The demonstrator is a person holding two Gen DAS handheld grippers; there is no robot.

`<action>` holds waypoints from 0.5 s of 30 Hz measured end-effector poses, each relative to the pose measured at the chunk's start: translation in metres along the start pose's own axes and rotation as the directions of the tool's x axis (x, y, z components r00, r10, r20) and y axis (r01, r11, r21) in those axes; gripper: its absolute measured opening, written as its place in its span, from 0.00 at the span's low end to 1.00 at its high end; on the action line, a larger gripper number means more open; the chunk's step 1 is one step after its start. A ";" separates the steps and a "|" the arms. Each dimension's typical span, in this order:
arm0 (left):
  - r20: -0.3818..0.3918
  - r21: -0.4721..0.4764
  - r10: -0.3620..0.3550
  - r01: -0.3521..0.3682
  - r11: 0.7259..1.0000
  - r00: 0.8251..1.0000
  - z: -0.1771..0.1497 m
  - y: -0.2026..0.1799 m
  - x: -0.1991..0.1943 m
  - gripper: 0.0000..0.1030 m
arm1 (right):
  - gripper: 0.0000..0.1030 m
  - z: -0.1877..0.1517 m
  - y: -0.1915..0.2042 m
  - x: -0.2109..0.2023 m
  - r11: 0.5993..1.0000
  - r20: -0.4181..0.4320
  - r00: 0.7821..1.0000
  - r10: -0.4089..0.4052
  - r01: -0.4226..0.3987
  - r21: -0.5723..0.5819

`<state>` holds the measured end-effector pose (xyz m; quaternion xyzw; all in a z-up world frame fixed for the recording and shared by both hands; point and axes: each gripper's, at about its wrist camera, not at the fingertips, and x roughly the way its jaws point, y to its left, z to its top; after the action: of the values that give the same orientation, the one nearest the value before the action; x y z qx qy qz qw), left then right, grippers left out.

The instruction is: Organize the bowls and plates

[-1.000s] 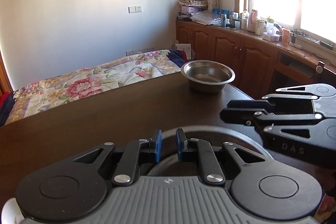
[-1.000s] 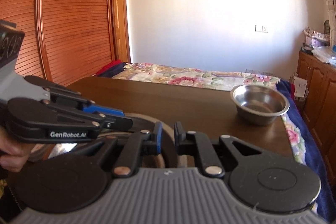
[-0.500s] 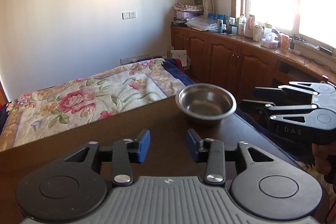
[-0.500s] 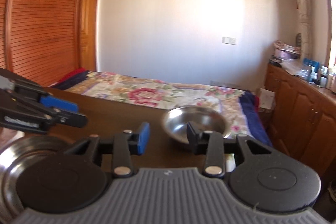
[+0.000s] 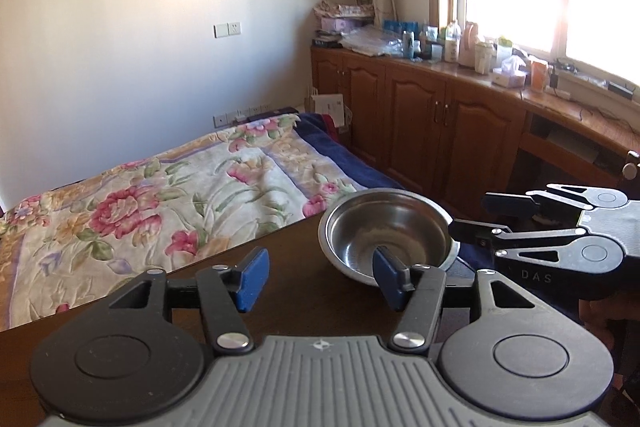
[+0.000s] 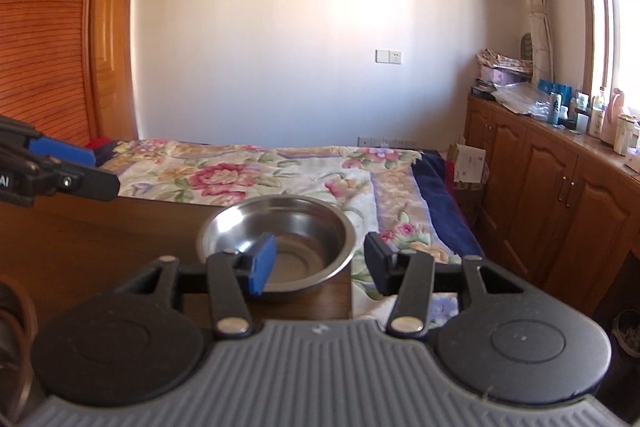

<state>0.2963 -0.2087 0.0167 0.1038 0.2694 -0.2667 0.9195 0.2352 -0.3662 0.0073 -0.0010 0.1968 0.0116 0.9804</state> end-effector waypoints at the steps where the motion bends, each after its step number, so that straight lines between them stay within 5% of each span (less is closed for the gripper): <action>1: -0.009 -0.002 -0.003 0.003 1.000 1.000 0.001 0.000 0.006 0.59 | 0.49 0.000 -0.002 0.003 1.000 -0.003 1.000 -0.003 0.003 0.003; 9: -0.071 -0.017 -0.032 0.031 0.999 0.997 0.010 0.001 0.044 0.58 | 0.49 0.000 -0.011 0.025 0.998 -0.045 0.999 0.024 -0.021 0.066; 15: -0.109 -0.072 -0.053 0.045 0.996 0.993 0.017 0.009 0.067 0.46 | 0.49 0.001 -0.012 0.031 0.996 -0.063 0.997 0.047 -0.042 0.073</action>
<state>0.3567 -0.2357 -0.0058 0.0797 0.3318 -0.2733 0.8994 0.2647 -0.3774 -0.0033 0.0379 0.2288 0.0263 0.9724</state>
